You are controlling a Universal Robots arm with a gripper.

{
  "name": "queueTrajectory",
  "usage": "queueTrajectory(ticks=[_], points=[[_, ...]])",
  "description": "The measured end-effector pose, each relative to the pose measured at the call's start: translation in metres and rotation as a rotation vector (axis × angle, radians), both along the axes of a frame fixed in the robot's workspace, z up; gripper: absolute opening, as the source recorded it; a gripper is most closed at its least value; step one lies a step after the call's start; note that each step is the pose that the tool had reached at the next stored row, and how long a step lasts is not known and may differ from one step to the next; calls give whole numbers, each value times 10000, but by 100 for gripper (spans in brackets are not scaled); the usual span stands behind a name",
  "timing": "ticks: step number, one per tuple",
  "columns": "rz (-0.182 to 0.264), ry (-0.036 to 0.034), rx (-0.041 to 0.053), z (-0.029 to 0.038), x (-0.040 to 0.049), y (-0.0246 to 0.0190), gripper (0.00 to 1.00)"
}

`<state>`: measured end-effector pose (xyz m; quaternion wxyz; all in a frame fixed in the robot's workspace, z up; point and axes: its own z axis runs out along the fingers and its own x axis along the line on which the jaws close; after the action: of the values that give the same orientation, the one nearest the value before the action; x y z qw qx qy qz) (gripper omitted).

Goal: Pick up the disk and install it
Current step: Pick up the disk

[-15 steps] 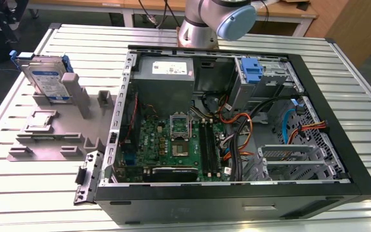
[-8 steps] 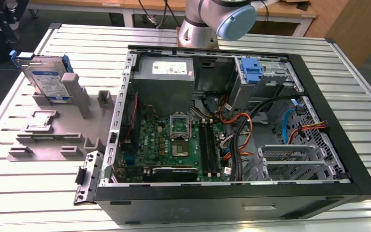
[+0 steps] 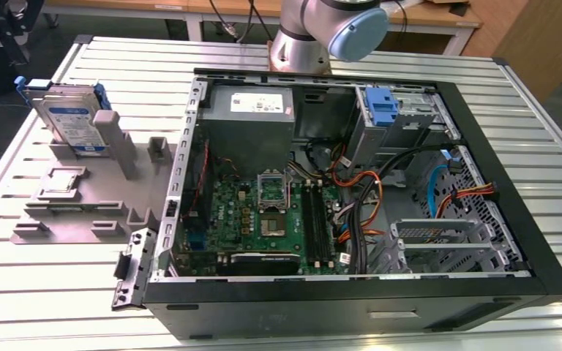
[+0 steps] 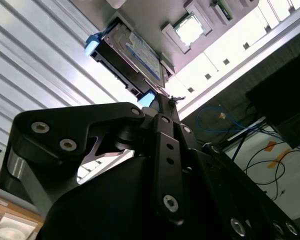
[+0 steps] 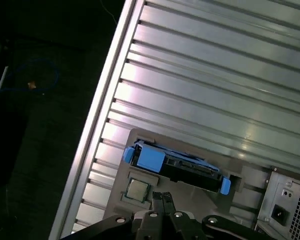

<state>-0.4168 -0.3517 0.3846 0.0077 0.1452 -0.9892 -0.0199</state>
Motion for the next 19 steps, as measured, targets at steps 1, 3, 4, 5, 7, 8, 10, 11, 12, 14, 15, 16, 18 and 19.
queueTrajectory(ticks=[1,3,4,5,7,8,10,11,12,14,15,16,18,19], points=[[77,0,0,0,0,0,10],[238,-1,-1,0,0,0,10],[324,-1,0,0,0,0,10],[409,0,0,0,0,0,10],[573,0,0,0,0,0,10],[663,0,-1,0,0,0,10],[821,0,0,0,0,0,10],[901,0,0,0,0,0,10],[983,0,0,0,0,0,10],[1150,0,0,0,0,0,10],[1239,-1,0,0,0,0,10],[1318,-1,0,0,0,0,10],[1475,0,0,0,0,0,10],[1555,-1,0,0,0,0,10]])
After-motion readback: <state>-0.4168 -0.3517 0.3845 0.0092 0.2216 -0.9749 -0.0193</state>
